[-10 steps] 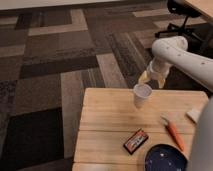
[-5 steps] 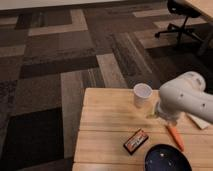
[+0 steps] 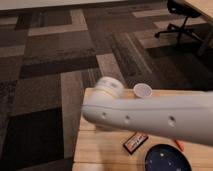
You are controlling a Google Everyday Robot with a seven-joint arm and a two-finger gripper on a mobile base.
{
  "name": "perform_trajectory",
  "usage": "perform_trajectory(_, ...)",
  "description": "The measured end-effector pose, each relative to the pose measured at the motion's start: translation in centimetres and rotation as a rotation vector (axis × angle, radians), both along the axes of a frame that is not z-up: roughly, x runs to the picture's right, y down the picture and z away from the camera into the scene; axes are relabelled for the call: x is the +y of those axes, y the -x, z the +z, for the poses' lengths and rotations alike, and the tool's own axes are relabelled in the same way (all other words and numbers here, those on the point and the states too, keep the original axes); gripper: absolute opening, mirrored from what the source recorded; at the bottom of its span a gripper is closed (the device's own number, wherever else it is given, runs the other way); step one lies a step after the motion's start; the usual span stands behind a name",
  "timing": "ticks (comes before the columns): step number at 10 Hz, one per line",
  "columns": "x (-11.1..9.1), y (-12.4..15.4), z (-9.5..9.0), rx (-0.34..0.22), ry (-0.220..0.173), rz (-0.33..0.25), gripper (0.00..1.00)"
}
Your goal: Move the arm in a circular motion
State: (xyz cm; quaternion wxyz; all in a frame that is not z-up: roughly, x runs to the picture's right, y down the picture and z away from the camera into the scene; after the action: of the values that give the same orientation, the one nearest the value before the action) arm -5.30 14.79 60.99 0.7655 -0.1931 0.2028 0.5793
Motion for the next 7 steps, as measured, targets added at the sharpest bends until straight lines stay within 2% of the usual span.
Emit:
perform_trajectory(1, -1.3, 1.5, 0.9, -0.031, 0.003, -0.056, 0.65)
perform_trajectory(2, -3.9, 2.9, 3.1, -0.068, 0.002, -0.146, 0.65)
perform_trajectory(3, -7.2, 3.5, 5.6, -0.091, -0.001, -0.229, 0.65)
perform_trajectory(4, -9.9, 3.8, 7.6, -0.102, -0.006, -0.288, 0.65)
perform_trajectory(5, -14.4, 3.7, 10.8, -0.121, -0.021, -0.363, 0.65)
perform_trajectory(6, -16.1, 3.4, 12.0, -0.127, -0.031, -0.381, 0.65)
perform_trajectory(7, -19.6, 1.6, 14.5, -0.136, -0.056, -0.386, 0.65)
